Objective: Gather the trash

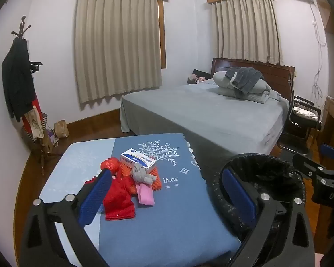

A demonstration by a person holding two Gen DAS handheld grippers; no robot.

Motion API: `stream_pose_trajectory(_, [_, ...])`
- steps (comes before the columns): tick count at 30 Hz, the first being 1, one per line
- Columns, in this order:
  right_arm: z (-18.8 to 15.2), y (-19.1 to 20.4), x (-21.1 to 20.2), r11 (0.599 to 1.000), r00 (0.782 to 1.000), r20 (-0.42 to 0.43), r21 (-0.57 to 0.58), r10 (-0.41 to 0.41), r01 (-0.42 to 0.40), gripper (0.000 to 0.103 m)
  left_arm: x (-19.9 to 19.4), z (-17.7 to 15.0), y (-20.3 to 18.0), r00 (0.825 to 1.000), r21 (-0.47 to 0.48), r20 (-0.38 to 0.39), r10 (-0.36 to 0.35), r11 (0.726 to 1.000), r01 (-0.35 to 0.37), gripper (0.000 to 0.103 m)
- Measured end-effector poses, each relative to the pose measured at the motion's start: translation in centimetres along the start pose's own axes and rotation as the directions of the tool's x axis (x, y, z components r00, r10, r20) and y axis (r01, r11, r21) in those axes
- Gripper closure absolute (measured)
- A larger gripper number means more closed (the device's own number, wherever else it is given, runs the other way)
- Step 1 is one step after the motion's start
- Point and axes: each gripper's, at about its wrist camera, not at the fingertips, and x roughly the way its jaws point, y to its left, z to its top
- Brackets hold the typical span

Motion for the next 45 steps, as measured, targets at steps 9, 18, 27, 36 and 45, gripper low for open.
stream_pose_trajectory(9, [-0.02, 0.05, 0.00, 1.000, 1.000, 0.001, 0.001, 0.001, -0.001, 0.005, 0.04, 0.04, 0.01, 1.000, 0.007, -0.002, 0.004, 1.000, -0.003, 0.006])
stream_pose_trajectory(18, [-0.06, 0.07, -0.01, 1.000, 1.000, 0.002, 0.000, 0.000, 0.000, 0.004, 0.40, 0.19, 0.59, 1.000, 0.003, -0.010, 0.005, 1.000, -0.005, 0.006])
stream_pose_trajectory(27, [-0.03, 0.14, -0.01, 1.000, 1.000, 0.002, 0.000, 0.000, 0.000, 0.005, 0.25, -0.21, 0.35, 1.000, 0.009, -0.005, 0.003, 1.000, -0.003, 0.006])
stream_pose_trajectory(36, [-0.08, 0.18, 0.06, 1.000, 1.000, 0.001, 0.000, 0.000, 0.000, 0.005, 0.35, -0.16, 0.30, 1.000, 0.009, -0.008, 0.003, 1.000, -0.002, 0.006])
stream_pose_trajectory(45, [-0.14, 0.19, 0.03, 1.000, 1.000, 0.000, 0.001, 0.000, 0.000, 0.005, 0.28, -0.14, 0.22, 1.000, 0.009, -0.007, 0.004, 1.000, -0.004, 0.006])
